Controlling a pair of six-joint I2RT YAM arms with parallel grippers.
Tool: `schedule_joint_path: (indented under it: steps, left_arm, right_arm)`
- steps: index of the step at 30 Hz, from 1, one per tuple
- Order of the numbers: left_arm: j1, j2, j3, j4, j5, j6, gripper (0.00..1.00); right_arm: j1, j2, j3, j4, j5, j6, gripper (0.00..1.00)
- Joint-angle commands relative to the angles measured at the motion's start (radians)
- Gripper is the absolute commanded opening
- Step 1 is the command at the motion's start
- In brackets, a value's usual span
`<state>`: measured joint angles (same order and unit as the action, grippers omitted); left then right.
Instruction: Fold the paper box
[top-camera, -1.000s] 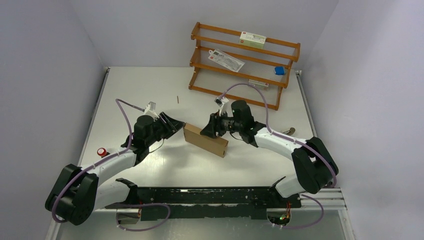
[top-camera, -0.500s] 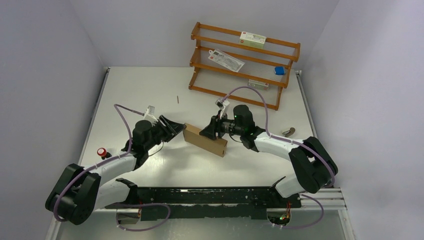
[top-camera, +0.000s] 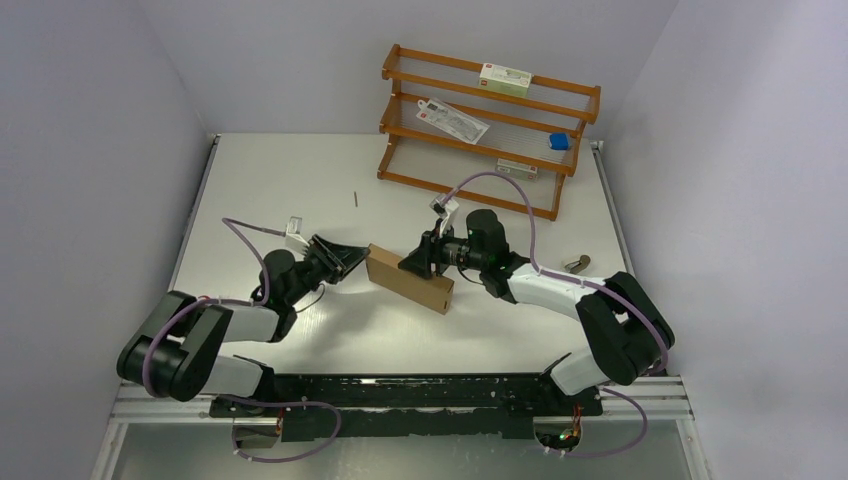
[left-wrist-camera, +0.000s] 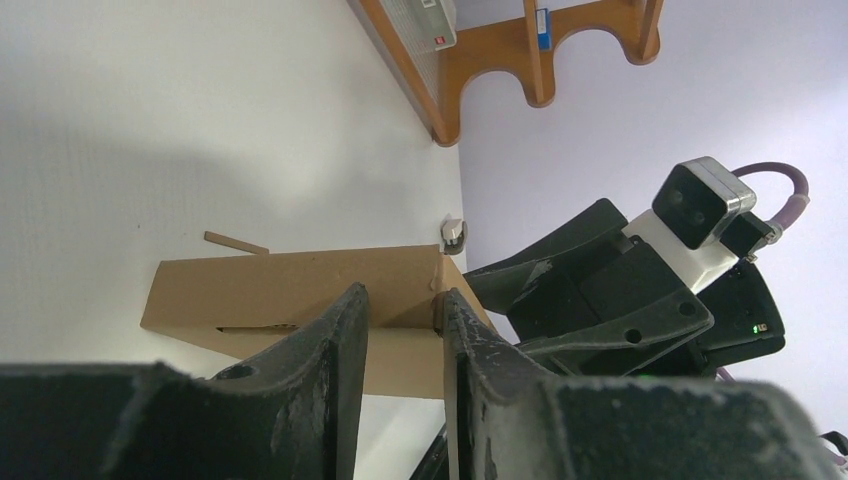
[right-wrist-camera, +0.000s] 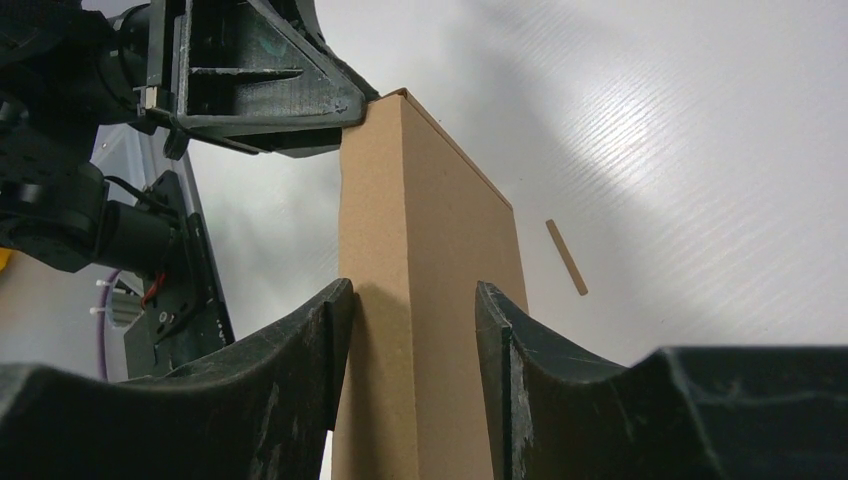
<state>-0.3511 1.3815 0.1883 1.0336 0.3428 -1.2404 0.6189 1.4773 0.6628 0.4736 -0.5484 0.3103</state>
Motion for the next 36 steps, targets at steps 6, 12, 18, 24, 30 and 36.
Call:
schedule_joint_path:
  steps: [6,12,18,24,30,36]
  left_arm:
    - [0.006,0.011,-0.019,-0.346,-0.032,0.085,0.17]
    - [0.007,-0.088,0.115,-0.474,-0.040,0.171,0.33]
    - [0.032,-0.201,0.258,-0.664,-0.087,0.272,0.52]
    - [0.059,-0.301,0.407,-0.926,-0.167,0.441,0.68]
    - [0.067,-0.370,0.562,-1.173,-0.187,0.485,0.71]
    - [0.067,-0.396,0.700,-1.318,-0.187,0.485,0.71]
  right_arm:
    - [0.004,0.037,0.003,-0.153,0.069,-0.067,0.50]
    - [0.005,0.041,0.060,-0.183,0.090,-0.082,0.50]
    - [0.004,0.031,0.119,-0.228,0.078,-0.087,0.53]
    - [0.005,-0.026,0.210,-0.347,0.105,-0.107,0.61]
    - [0.008,-0.046,0.291,-0.499,0.105,-0.134,0.65]
    - [0.037,-0.042,0.319,-0.623,0.107,-0.204,0.65]
